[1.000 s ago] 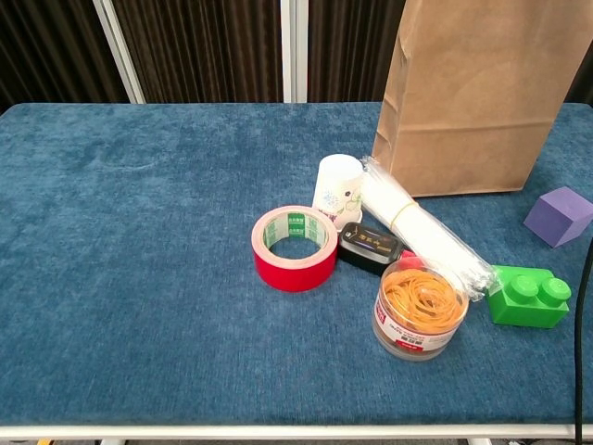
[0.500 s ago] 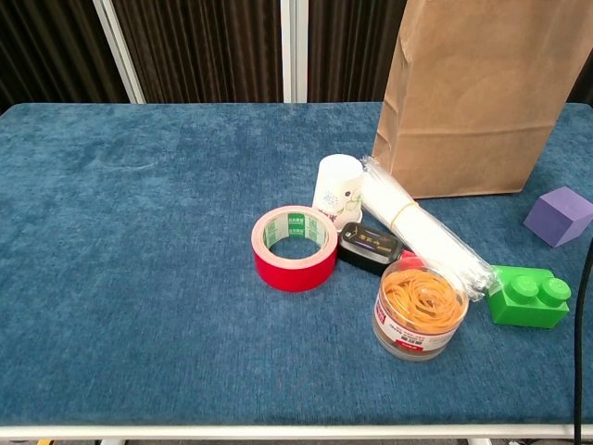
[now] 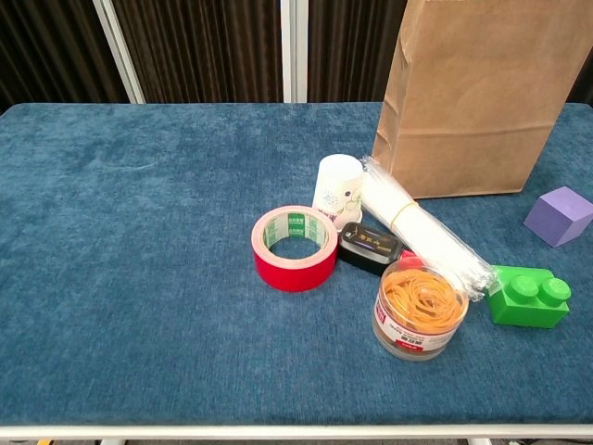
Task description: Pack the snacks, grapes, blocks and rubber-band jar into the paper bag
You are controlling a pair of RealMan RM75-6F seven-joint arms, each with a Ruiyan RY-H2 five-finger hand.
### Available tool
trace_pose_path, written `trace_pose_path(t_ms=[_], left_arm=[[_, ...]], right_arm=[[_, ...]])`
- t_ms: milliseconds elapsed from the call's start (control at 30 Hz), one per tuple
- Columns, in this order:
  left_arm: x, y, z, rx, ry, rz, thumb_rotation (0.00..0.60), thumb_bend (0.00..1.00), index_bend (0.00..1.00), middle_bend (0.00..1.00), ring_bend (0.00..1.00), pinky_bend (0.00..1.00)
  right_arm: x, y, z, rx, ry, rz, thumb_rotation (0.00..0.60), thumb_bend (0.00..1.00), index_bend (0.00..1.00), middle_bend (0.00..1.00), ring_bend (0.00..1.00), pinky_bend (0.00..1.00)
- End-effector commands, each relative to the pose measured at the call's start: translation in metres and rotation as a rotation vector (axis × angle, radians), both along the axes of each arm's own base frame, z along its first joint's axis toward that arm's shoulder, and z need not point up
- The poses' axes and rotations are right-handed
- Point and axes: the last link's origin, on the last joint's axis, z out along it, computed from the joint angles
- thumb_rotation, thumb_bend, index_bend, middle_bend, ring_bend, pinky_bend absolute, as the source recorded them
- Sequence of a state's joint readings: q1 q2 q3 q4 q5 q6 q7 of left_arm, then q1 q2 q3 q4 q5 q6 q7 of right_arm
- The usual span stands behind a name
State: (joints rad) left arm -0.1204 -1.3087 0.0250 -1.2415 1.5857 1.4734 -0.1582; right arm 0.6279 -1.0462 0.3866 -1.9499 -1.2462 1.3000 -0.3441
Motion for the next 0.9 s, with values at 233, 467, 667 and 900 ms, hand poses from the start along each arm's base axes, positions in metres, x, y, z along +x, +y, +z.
trace_pose_path(t_ms=[233, 467, 667, 900], left_arm=[[0.001, -0.001, 0.000, 0.000, 0.003, -0.002, 0.600, 0.11, 0.12, 0.12, 0.02, 0.21], [0.003, -0.001, -0.003, -0.012, 0.003, -0.008, 0.600, 0.11, 0.12, 0.12, 0.02, 0.21], [0.003, 0.000, -0.004, -0.008, 0.000, -0.006, 0.600, 0.11, 0.12, 0.12, 0.02, 0.21], [0.001, 0.000, -0.003, -0.009, 0.005, 0.003, 0.600, 0.11, 0.12, 0.12, 0.02, 0.21]], right_arm=[[-0.076, 0.053, -0.022, 0.199, 0.324, -0.142, 0.600, 0.00, 0.50, 0.47, 0.86, 0.89], [-0.124, 0.059, -0.026, 0.233, 0.491, -0.274, 0.600, 0.00, 0.50, 0.43, 0.86, 0.89], [-0.157, 0.040, -0.044, 0.227, 0.649, -0.324, 0.600, 0.00, 0.40, 0.35, 0.86, 0.89], [-0.185, 0.020, -0.080, 0.291, 0.707, -0.387, 0.600, 0.00, 0.37, 0.29, 0.85, 0.88]])
